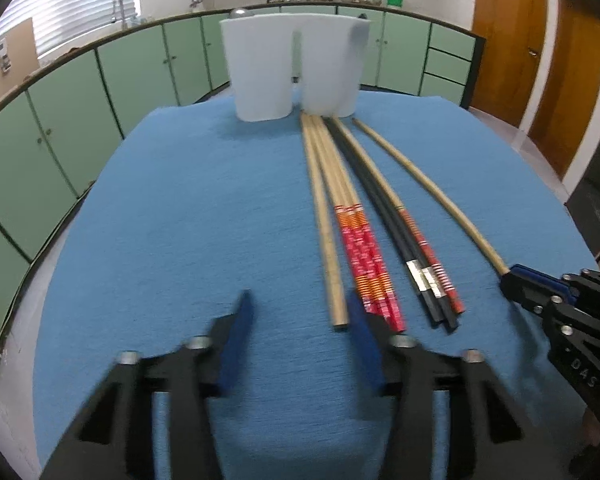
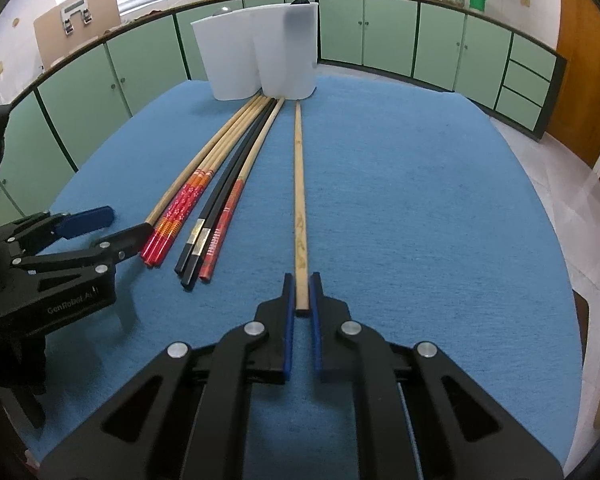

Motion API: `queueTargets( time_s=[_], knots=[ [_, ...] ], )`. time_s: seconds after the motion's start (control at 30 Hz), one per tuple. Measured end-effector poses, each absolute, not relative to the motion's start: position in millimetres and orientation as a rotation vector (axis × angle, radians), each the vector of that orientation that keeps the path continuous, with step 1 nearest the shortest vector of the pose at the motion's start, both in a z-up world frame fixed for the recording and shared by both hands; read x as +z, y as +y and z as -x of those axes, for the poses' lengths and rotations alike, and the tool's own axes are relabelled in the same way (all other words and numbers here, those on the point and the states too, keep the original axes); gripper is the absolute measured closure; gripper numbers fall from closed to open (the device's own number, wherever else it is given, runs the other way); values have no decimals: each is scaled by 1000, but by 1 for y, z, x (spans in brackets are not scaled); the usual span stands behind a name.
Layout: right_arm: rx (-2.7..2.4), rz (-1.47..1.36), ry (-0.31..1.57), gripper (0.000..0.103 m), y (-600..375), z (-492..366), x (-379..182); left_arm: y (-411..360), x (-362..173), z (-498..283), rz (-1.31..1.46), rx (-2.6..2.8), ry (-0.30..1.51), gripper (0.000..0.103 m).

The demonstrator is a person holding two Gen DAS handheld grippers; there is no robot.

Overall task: Organize utensils
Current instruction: 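Grasp a single wooden chopstick with the right gripper while the left gripper grasps another, then lift the chopsticks and drop them into the white holder, opening both grippers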

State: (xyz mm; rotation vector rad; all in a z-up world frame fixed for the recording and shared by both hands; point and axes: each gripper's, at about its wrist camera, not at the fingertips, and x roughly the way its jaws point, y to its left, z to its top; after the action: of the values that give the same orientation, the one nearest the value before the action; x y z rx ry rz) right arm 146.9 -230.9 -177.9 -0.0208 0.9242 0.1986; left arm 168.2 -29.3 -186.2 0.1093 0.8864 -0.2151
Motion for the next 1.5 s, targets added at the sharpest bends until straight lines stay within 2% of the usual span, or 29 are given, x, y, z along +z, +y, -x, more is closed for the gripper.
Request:
queueTargets(
  time_s=[0.03, 0.07, 0.1, 0.4, 1.03, 1.5],
  knots=[
    [201, 12, 924, 96, -232, -147, -178, -31, -186, -168, -111, -221, 884, 80],
    [204, 6, 925, 96, -233, -147, -178, -33, -186, -167, -110, -229, 882, 91],
    [205, 2, 925, 96, -233, -147, -178, -34, -186, -167, -104, -241, 883, 96],
    [214, 23, 873, 97, -237, -147, -163, -17, -169, -162, -55, -251, 848, 96],
    [269, -46, 642, 97, -260, -185, -36, 4, -39, -172, -63, -279, 540, 97],
    [352, 50, 573, 97, -244, -246, 39, -1, 14, -216, -40, -345, 463, 97]
  ],
)
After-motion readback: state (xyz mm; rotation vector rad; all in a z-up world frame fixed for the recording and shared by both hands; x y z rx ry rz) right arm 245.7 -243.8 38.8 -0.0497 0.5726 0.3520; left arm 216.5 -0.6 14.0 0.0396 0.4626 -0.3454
